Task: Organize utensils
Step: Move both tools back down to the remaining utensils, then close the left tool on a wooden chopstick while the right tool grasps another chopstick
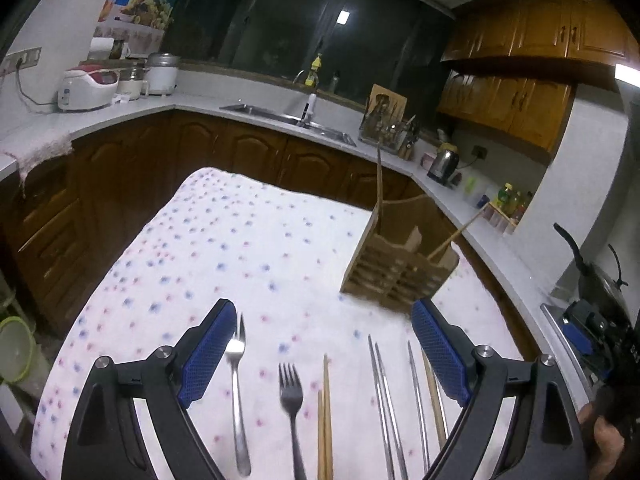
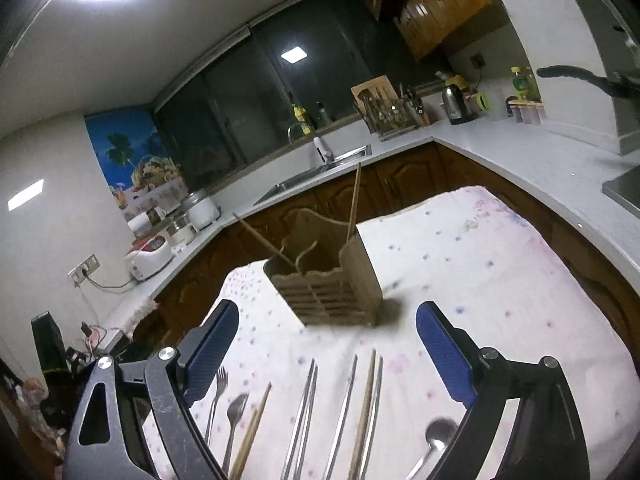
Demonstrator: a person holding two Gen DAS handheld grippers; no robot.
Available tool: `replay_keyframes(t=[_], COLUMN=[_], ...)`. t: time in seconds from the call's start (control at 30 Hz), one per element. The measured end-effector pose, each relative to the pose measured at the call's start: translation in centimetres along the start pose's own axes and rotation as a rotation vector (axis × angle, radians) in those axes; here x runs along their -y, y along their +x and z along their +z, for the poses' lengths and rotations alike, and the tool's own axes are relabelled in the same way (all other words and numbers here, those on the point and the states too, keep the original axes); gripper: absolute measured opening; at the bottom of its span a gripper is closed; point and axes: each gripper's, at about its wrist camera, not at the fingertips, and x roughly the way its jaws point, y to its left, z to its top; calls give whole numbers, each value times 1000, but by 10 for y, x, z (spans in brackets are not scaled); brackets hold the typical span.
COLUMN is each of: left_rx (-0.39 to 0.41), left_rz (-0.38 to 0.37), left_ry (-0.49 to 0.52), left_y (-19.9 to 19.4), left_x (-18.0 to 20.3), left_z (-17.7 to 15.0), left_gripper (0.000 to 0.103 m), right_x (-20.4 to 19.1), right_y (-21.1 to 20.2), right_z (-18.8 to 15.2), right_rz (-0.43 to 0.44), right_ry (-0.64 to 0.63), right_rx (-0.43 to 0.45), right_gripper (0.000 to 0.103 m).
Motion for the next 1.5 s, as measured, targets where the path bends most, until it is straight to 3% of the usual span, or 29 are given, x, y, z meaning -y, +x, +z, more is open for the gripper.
replay_keyframes(t=[0.43, 0.97, 1.1, 1.13, 1.3, 1.33, 1.5], left_rx=[-64, -164, -203, -213, -272, -291, -382], left_rz=[13, 57, 51, 47, 7, -10, -17], left_ry=[7, 107, 142, 153, 164, 159, 170], left_y=[-28, -5, 8, 11, 33, 39, 74], left_x=[1, 27, 35, 38, 44, 44, 45], left_z=[-22, -26, -26, -26, -24, -24, -22], left_gripper=[89, 89, 84, 79, 65, 58, 42], right_x=[5, -4, 0, 1, 2, 2, 1], right_y=[-27, -5, 5, 8, 29, 33, 62], right_z=[-50, -68, -69, -70, -70, -71, -74], right_rz=[-64, -96, -105, -107, -114, -112, -104], right_ry=[-30, -80, -73, -77, -92, -94, -99], right_rx=[-81, -170, -199, -204, -255, -266, -336], right_gripper=[92, 92, 91, 89, 61, 54, 45])
